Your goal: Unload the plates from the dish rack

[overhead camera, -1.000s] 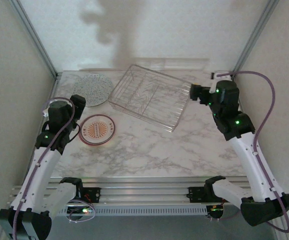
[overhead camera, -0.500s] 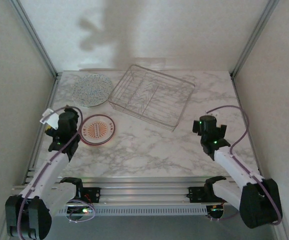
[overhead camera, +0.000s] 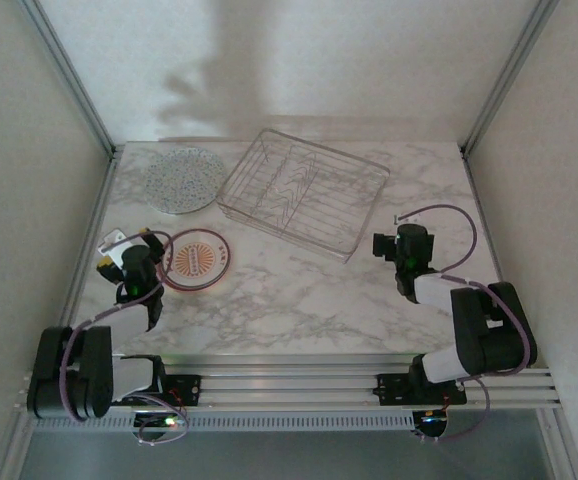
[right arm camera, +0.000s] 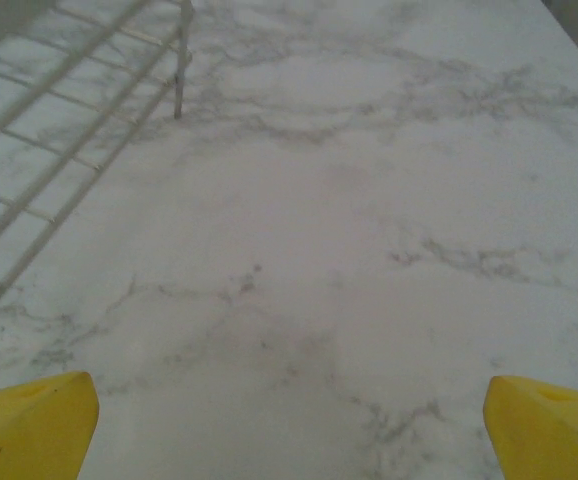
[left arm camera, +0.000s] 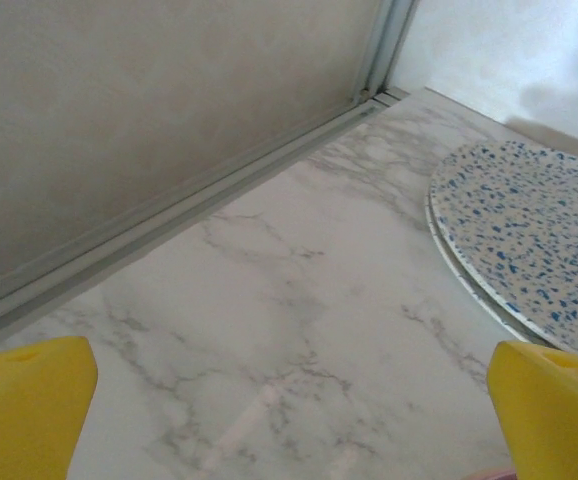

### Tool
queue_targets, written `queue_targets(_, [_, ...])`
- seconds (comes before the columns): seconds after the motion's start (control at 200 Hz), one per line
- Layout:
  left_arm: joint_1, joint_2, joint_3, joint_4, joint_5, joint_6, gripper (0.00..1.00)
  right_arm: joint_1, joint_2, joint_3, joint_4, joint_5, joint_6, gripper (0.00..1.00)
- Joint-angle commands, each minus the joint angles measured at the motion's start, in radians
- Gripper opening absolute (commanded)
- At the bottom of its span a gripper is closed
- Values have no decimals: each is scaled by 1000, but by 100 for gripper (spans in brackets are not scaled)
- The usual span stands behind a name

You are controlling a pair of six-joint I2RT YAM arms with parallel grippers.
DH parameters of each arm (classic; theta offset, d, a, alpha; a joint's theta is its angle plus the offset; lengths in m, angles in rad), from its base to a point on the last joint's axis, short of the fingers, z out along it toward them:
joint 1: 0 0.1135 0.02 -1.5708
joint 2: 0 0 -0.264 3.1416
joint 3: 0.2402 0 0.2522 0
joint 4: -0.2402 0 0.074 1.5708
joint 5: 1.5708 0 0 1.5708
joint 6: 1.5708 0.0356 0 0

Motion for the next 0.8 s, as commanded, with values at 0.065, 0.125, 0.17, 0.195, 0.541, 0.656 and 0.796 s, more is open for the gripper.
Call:
queue_targets(0.065, [23,84,-29,287,139,34,100,-88,66,-95,330,-153,0,99])
queue_targets(0.125, [27,107,-28,333,166,39,100,-90,103,-117,415,-172,-8,99])
queue_targets(0.17, [27,131,-25,365,187,57,100,-89,89,-102,356,-173,-4,99])
queue_targets(0.195, [29,146,-28,391,191,66,99,-90,94,-98,362,-164,-4,99])
queue_targets(0.541, [-9,254,-126,680,256,137,100,-93,97,-90,347,-114,19,99])
queue_targets(0.656, [-18,278,-113,667,221,130,99,-94,96,-89,347,-113,19,99])
queue_targets(0.796, [-27,301,-79,643,216,148,99,-94,96,-91,348,-114,18,99])
